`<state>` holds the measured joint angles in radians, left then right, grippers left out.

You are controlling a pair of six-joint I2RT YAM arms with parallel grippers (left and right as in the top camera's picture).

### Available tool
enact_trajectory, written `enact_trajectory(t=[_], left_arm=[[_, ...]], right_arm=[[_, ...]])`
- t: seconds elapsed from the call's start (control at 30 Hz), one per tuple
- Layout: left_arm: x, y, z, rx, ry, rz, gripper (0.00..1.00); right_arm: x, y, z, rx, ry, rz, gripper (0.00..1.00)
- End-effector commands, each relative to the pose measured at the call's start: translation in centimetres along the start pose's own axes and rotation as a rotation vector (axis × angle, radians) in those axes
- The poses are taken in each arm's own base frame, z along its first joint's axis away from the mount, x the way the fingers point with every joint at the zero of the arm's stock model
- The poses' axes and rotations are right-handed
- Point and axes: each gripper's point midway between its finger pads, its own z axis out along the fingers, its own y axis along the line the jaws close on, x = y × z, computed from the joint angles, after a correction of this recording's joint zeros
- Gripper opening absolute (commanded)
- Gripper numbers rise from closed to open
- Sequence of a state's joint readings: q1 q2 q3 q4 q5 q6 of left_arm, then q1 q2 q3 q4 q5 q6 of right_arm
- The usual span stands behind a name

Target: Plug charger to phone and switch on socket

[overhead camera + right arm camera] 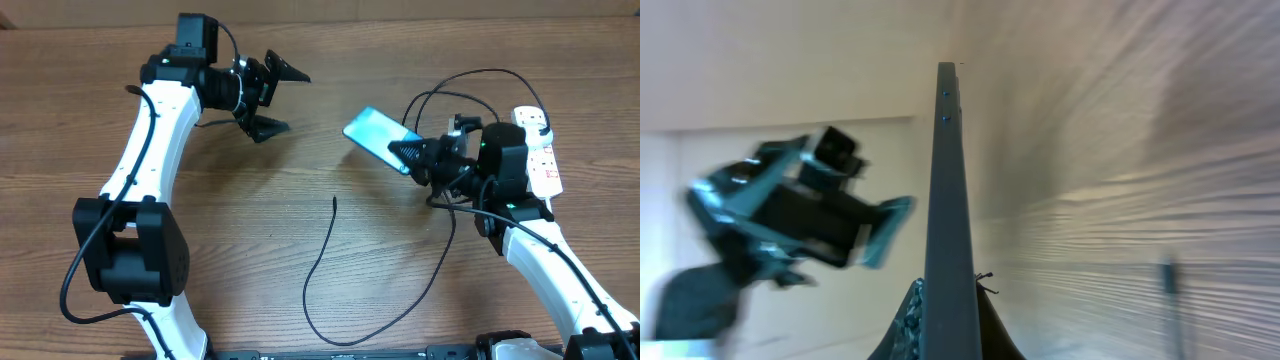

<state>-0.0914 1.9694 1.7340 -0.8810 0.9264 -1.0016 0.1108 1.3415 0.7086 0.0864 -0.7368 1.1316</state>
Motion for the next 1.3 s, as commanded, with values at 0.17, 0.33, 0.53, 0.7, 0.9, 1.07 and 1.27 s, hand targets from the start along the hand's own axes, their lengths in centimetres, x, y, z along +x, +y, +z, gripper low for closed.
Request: enact_trajectory(t=[0.17,0.33,0.53,0.7,0.9,1.07,1.27], left_arm=[[1.3,-4.6,-0.4,0.139,0.013,0.119,1.0],[1.8,-6.8,0.7,0.186,0.002,0.138,1.0],[3.4,-9.1,3.0,0.217,-0.012,0.15,1.0],[4.2,-9.5,4.5,0.204,-0.028,0.118,1.0],[5.0,-9.5,5.9,0.181,-0.055,0.132,0.99],[5.7,-9.5,6.8,0.167,-0.067,0.147,0.99],[6.3,-9.5,7.6,0.155,-0.077,0.195,0.99]], right_arm=[[-1.1,6.0,-0.8,-0.203,0.006,0.268,0.04],[-2.1,6.7,-1.0,-0.237,-0.023,0.449,0.04],[-2.7,7.6,-1.2,-0.281,-0.034,0.57,0.04],[-3.7,8.9,-1.8,-0.344,-0.08,0.54,0.04],[-3.7,9.2,-1.8,-0.357,-0.088,0.53,0.04],[-3.2,9.4,-1.5,-0.353,-0.073,0.526,0.04],[-3.1,9.4,-1.4,-0.351,-0.073,0.507,0.04]])
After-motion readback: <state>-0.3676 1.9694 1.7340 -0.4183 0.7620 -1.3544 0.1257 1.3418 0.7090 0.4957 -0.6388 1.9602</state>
